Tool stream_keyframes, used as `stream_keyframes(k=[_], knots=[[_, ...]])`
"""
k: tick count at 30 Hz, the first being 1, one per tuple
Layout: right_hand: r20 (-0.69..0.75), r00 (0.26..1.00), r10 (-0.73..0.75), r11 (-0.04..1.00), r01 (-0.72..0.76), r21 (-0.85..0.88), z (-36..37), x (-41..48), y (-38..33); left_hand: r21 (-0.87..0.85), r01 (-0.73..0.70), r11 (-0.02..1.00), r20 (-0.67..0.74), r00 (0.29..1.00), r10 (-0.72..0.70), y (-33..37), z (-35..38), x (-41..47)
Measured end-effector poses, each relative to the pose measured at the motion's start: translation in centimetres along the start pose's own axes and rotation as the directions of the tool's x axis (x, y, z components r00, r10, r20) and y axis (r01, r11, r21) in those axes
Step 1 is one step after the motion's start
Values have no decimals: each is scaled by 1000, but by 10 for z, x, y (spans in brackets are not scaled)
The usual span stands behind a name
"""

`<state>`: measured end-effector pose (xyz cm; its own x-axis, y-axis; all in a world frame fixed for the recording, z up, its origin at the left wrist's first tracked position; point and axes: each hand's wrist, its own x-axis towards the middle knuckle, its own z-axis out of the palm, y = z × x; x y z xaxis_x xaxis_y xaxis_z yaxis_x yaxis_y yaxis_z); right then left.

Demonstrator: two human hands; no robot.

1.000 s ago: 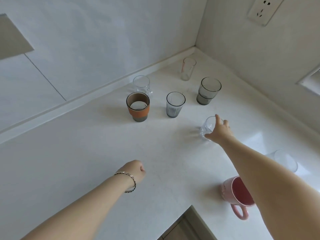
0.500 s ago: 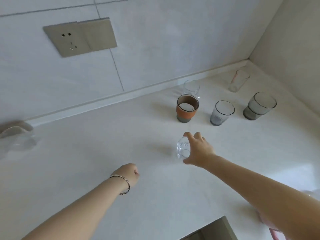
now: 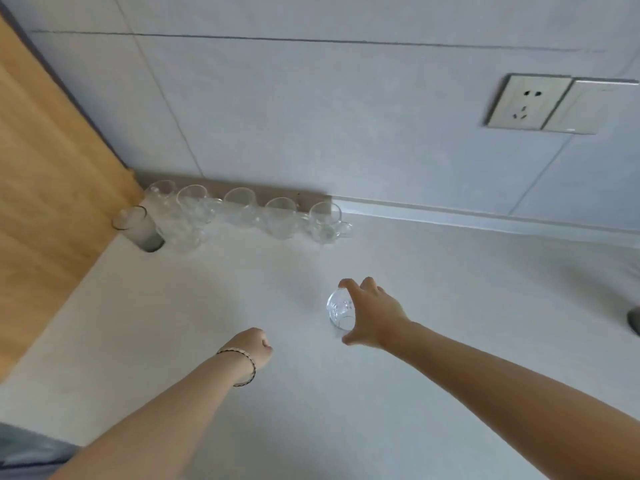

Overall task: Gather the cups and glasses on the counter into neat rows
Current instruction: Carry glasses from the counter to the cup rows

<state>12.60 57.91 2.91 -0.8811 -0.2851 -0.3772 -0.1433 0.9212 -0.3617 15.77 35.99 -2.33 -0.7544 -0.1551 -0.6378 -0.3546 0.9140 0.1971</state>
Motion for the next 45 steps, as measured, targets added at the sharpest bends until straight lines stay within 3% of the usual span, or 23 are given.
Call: stream_keyframes(k=[8,15,22,31,34,39,45], knots=[[25,997,75,994,-77,81,28,110,-159,-41,118,992,20,993,-117,-180,-84,45],[-57,984,169,982,-163,95,30,195,-216,-76,112,991,43,993,-109,-227,-122,86],[-85,970,228,969,-217,117,40,245,-231,-97,12,995,119,993,-1,-213,-122,120],[-77,981,177,962,-156,226,48,241,-217,-18,-120,993,121,985,122,-188,-133,147],[-64,979,193,962,-177,206,44,214,-203,26,-167,986,116,980,163,-174,-136,144],[43,941,336,905,-335,262,39,137,-141,85,-262,961,116,961,251,-122,-128,123],[144,851,506,834,-525,173,19,22,-37,175,-464,868,193,881,432,-15,-90,73]])
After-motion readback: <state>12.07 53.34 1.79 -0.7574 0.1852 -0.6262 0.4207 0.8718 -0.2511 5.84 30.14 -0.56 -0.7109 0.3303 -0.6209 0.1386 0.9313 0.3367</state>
